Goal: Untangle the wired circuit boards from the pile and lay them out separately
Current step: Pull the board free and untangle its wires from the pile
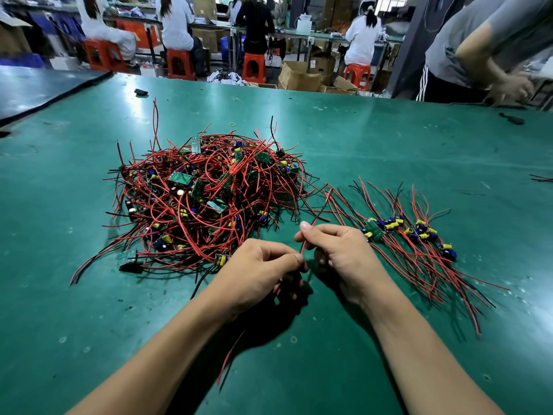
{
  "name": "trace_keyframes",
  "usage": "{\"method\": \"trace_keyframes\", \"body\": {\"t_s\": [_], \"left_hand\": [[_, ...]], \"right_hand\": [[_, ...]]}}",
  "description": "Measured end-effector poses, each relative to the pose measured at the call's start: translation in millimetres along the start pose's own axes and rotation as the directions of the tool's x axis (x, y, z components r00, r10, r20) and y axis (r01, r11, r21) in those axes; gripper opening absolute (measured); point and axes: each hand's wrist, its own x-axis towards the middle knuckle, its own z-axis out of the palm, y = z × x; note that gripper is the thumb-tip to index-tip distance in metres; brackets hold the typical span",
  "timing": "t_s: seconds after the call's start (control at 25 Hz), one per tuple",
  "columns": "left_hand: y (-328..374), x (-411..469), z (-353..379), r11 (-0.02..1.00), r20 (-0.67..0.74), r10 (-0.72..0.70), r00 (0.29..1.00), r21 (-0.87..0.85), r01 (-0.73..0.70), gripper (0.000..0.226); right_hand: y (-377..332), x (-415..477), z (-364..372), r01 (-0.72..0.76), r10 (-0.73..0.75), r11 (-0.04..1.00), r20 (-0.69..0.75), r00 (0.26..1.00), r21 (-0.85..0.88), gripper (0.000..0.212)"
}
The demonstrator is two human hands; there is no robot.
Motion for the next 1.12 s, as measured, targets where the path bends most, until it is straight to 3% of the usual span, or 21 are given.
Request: {"method": "trace_keyframes", "body": {"t_s": [0.08, 0.24, 0.36, 0.64, 0.76, 0.92, 1.12], "left_hand": [[2.1, -0.5, 0.6, 0.986, 0.023, 0.039, 0.999, 0.16, -0.042, 0.02], [4.6, -3.3, 2.8, 0.992, 0.135, 0.006, 0.991, 0.125, -0.023, 0.02], [4.1, -3.9, 3.9, 0.995, 0.182, -0.028, 0.983, 0.098, 0.011, 0.02], [2.3, -3.3, 1.4, 0.997, 0.215, -0.069, 0.974, -0.008, 0.073, 0.021], [1.9, -3.5, 3.4, 0.976, 0.143, -0.104, 0.984, -0.178, 0.128, 0.022], [5.6, 3.6, 3.9, 0.852, 0.001, -0.174, 0.985, -0.502, 0.151, 0.044], [10.5, 6.3, 0.8, 0.742, 0.06, -0.187, 0.981, -0.646, 0.181, 0.064]], "right_hand": [[-0.6, 4.8, -8.1, 0.018, -0.017, 1.0, -0.061, 0.998, 0.012, 0.025], [-5.1, 9.8, -18.4, 0.006, 0.013, 0.994, -0.18, 0.984, 0.106, 0.027], [-11.1, 11.3, -24.3, -0.049, 0.116, 0.962, -0.242, 0.963, 0.268, 0.033], [-18.9, 10.5, -21.8, -0.128, 0.27, 0.794, -0.154, 0.951, 0.595, 0.035], [-16.9, 9.0, -20.7, -0.077, 0.182, 0.891, -0.197, 0.963, 0.447, 0.039], [-11.4, 9.6, -16.8, -0.06, 0.121, 0.962, -0.218, 0.968, 0.268, 0.064], [-8.3, 7.8, -10.3, -0.062, 0.103, 0.975, -0.188, 0.977, 0.213, 0.064]]}}
